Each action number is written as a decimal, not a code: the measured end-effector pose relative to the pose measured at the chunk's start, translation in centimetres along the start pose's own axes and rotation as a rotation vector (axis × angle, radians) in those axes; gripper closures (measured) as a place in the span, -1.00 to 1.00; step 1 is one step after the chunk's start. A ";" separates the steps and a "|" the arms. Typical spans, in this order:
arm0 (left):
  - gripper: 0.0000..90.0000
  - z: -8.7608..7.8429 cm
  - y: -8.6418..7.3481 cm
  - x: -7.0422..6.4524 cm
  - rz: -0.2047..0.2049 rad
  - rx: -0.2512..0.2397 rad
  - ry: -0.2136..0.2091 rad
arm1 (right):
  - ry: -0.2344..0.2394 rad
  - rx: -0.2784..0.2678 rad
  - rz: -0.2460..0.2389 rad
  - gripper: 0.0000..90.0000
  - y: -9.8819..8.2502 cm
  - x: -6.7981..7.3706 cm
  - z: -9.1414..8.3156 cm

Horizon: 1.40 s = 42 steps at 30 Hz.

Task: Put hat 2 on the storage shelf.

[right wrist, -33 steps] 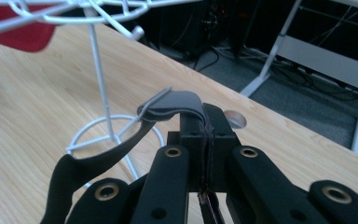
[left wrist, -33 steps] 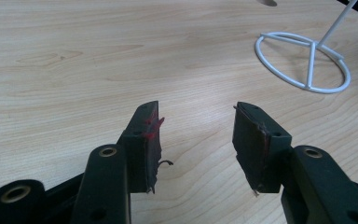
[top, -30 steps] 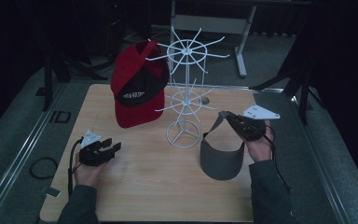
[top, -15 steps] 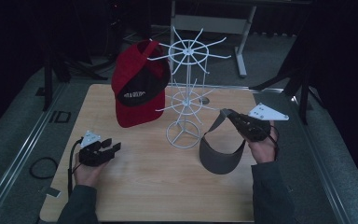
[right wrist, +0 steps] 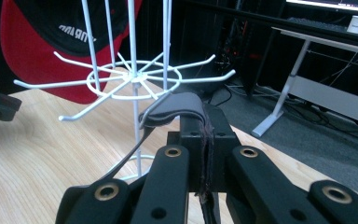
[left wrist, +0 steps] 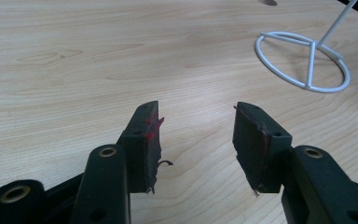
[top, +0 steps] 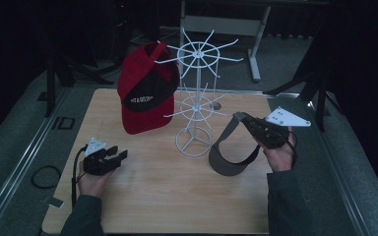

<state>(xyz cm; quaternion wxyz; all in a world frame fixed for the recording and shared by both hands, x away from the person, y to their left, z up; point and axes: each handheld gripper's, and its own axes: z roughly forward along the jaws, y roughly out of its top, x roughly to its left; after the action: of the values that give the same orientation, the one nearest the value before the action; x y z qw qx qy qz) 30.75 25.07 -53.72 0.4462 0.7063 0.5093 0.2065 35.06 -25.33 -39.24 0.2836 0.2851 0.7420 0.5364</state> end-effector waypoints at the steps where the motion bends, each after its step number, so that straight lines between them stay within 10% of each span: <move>1: 0.15 0.0 0.0 0.0 -0.001 -0.001 0.000 | 0.000 0.000 0.000 0.96 0.0 0.0 0.0; 42: 0.15 0.0 0.0 -0.1 0.000 0.002 -0.002 | 0.012 -0.091 -0.022 0.96 3.6 -0.4 -0.8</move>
<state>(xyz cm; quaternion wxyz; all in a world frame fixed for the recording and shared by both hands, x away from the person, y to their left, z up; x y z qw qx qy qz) 30.72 25.00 -53.75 0.4461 0.7070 0.5088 0.2054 35.17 -25.16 -35.49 0.2977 0.2605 0.7218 0.5679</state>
